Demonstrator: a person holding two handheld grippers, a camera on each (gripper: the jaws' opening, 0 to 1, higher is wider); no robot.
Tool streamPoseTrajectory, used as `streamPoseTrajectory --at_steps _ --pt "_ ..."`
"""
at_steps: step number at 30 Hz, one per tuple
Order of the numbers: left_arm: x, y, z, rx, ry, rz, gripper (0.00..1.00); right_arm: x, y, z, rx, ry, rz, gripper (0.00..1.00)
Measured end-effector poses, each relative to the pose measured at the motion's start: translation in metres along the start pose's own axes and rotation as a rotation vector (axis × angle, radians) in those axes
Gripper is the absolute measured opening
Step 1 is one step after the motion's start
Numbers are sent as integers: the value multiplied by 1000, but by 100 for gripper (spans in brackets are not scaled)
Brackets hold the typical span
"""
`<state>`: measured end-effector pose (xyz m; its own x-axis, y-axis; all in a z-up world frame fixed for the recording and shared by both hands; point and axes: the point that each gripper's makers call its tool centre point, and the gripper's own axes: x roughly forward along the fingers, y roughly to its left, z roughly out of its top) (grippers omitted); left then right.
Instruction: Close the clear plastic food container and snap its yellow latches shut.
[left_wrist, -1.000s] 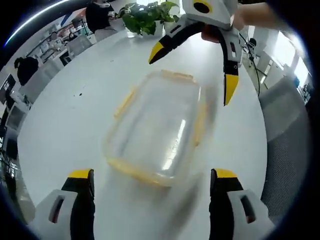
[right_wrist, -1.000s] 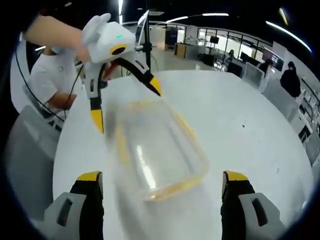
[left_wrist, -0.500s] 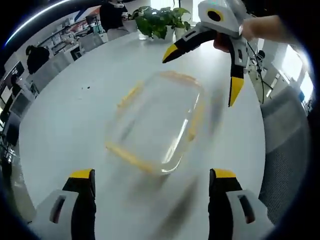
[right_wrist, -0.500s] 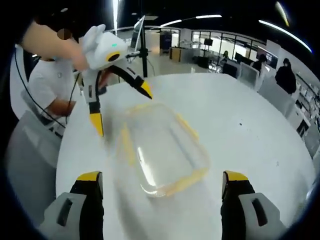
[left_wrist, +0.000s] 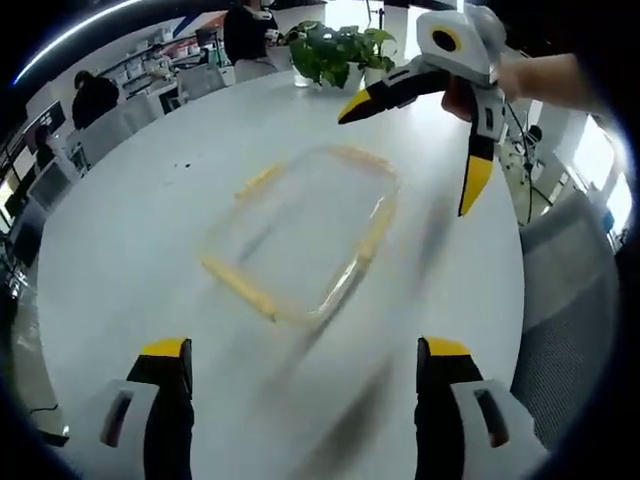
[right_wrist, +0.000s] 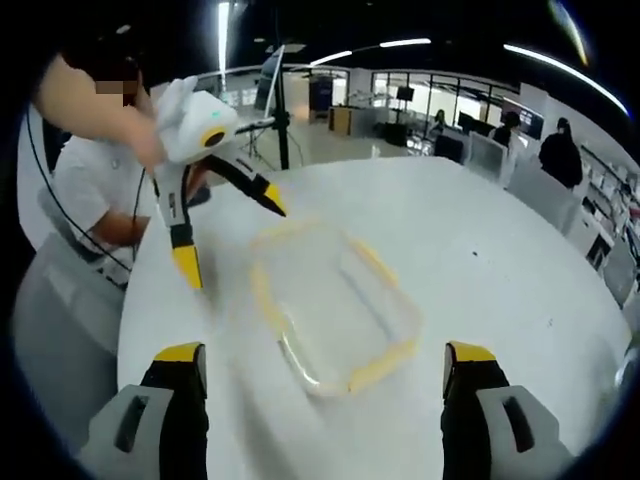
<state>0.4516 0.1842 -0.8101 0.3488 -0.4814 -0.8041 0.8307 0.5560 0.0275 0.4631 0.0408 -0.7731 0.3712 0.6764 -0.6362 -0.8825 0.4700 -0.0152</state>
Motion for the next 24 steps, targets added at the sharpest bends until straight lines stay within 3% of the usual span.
streamPoseTrajectory --at_steps 17,24 --pt "-12 -8 -2 -96 -85 35 93 -14 4 -11 83 -49 -61 100" --pt "-16 -11 -5 -87 -96 57 93 -21 5 -12 133 -77 -85 100"
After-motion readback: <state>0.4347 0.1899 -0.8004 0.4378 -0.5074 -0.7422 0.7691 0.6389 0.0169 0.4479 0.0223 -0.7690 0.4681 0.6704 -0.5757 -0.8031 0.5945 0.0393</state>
